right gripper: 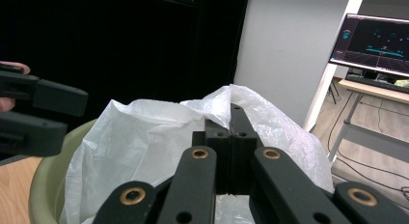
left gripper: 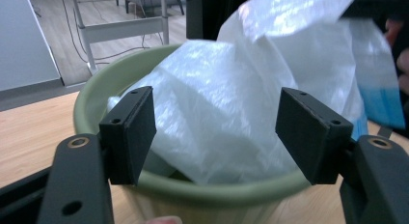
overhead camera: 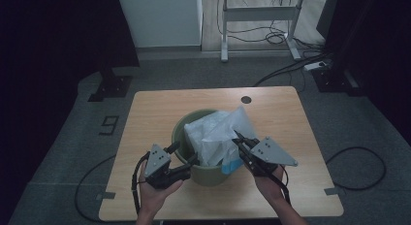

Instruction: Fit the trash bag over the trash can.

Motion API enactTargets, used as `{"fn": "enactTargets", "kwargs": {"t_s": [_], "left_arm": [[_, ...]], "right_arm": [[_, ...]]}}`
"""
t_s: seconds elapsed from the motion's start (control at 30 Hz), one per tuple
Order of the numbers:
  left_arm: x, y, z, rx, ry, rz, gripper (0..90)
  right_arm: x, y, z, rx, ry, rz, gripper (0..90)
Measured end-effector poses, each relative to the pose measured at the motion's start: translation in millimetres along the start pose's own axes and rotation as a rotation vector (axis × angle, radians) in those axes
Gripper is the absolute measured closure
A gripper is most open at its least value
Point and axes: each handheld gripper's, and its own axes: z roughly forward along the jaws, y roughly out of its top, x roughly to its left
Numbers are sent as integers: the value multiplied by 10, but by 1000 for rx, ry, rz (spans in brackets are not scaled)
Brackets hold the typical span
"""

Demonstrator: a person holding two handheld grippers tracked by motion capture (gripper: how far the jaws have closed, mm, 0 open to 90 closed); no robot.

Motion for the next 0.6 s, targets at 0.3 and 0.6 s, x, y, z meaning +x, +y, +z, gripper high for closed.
{"fn": "enactTargets", "kwargs": {"t_s": [0.3, 0.6], "left_arm": [[-123, 116, 169, -18, 20, 15, 302], [-206, 265, 351, 29, -57, 62, 478]], "right_arm": [[3, 14, 24, 9, -1, -10, 887], [37, 32, 15, -3, 12, -8, 888]]}}
